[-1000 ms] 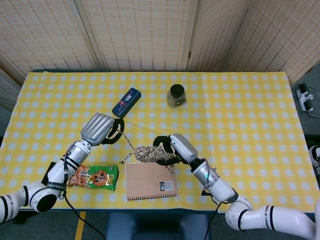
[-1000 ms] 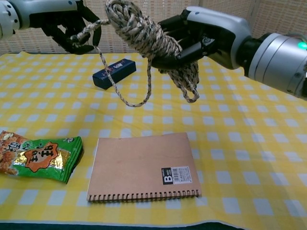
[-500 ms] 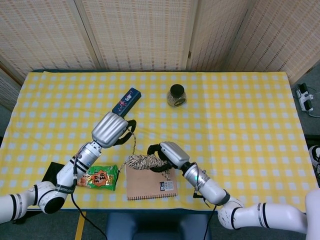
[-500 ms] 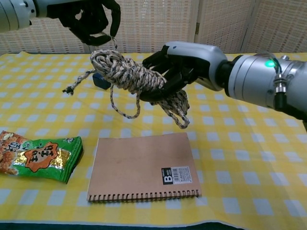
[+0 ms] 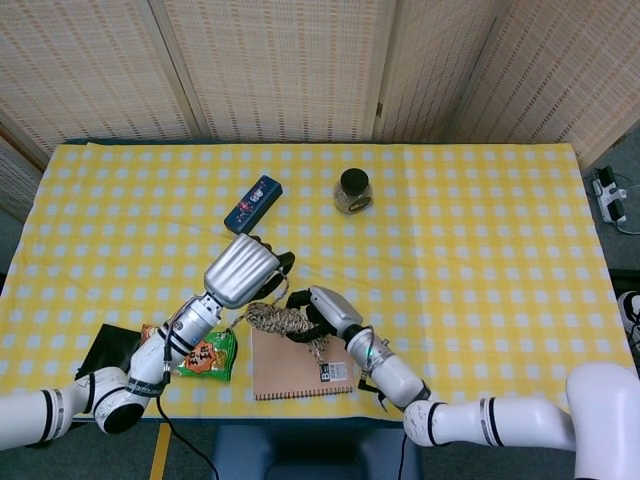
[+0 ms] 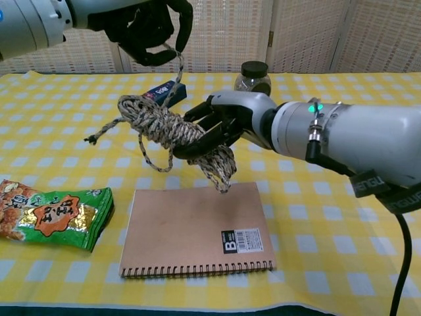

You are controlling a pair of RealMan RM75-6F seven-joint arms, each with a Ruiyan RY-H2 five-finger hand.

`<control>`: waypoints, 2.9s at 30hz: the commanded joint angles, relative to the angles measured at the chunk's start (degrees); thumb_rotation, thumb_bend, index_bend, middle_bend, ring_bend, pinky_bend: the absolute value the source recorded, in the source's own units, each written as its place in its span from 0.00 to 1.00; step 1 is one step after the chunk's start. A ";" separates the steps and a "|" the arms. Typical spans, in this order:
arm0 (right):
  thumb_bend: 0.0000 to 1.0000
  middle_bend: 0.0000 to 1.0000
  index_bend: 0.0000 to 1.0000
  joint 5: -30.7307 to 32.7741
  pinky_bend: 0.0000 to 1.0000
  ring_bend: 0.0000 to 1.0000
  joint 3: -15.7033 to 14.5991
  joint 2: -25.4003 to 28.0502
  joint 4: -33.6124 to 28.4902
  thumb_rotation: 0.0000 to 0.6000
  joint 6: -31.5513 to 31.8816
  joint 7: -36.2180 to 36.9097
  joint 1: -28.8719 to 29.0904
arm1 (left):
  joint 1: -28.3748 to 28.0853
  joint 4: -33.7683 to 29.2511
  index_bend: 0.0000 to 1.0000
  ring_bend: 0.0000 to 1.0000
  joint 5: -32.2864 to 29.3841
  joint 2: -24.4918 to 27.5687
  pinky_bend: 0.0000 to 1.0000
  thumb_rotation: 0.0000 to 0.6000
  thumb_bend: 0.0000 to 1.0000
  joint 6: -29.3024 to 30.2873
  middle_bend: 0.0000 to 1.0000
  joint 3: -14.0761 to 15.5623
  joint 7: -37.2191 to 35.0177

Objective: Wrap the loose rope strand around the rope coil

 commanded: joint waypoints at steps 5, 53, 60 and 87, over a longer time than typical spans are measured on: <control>0.71 0.82 0.99 5.55 0.75 0.83 4.09 -5.29 2.98 1.00 5.60 2.17 0.57 | 1.44 -1.60 0.63 0.76 2.14 -0.60 0.74 1.00 0.53 1.74 0.87 1.00 -3.72; 0.71 0.82 0.99 -16.64 0.75 0.82 13.48 -7.89 4.30 1.00 8.70 29.72 -12.60 | 10.53 6.64 0.63 0.76 0.41 -0.67 0.74 1.00 0.53 4.28 0.87 2.25 -20.71; 0.71 0.82 0.99 -16.83 0.75 0.82 12.39 -6.17 3.09 1.00 8.68 27.36 -12.85 | 10.98 7.63 0.63 0.75 0.57 -1.12 0.74 1.00 0.53 4.03 0.87 2.43 -21.44; 0.71 0.82 0.99 -13.57 0.75 0.82 8.78 7.27 -4.33 1.00 11.76 13.20 -16.98 | 21.47 17.73 0.34 0.38 -3.69 -0.57 0.36 1.00 0.44 12.48 0.41 5.17 -17.00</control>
